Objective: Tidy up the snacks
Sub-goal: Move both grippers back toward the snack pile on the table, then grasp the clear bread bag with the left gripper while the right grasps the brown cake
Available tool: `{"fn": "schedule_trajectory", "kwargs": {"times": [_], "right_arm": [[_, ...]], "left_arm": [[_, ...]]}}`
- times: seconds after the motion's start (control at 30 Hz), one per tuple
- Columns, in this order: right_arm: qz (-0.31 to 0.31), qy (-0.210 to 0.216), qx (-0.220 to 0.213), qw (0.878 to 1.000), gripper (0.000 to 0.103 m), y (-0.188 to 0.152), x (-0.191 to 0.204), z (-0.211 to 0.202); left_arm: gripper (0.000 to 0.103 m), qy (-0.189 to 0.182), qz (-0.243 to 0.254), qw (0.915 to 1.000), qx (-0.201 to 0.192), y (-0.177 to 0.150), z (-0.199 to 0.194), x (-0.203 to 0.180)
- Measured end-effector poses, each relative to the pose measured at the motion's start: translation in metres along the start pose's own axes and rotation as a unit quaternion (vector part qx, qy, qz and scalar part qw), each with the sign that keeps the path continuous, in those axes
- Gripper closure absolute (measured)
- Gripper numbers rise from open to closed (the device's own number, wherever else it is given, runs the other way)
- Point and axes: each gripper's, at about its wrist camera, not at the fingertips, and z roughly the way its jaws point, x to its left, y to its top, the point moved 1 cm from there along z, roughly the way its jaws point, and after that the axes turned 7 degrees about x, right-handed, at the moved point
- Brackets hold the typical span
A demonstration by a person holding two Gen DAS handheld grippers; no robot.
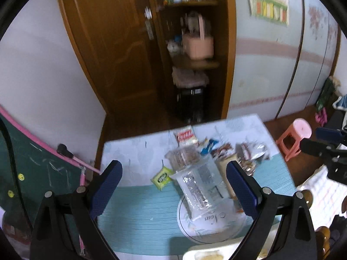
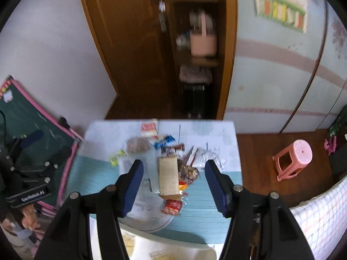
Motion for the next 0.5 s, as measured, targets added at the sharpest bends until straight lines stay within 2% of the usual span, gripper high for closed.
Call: {"fn": "schedule_trajectory", "kwargs": {"times": [0.13, 0.3, 0.5], "right_arm": [[0.005, -0.01, 0.046, 0.999, 0.044, 0.0, -0.007, 0.074], [0.045, 0.027, 0.105, 0.993, 0.044, -0.013, -0.017, 0.151], [0.05, 0.035, 0.146, 0.987, 0.044, -0.022, -0.005, 0.202]], "left_arm": [[0.007, -0.019, -0.025, 0.9973, 0.067, -0.005, 0.074, 0.003], [0.007, -0.048, -0.066, 0.9865, 0.142, -0.032, 0.153, 0.007], [0.007, -0.074, -0.085, 0.975, 0.192, -0.062, 0.208, 0.005]]}}
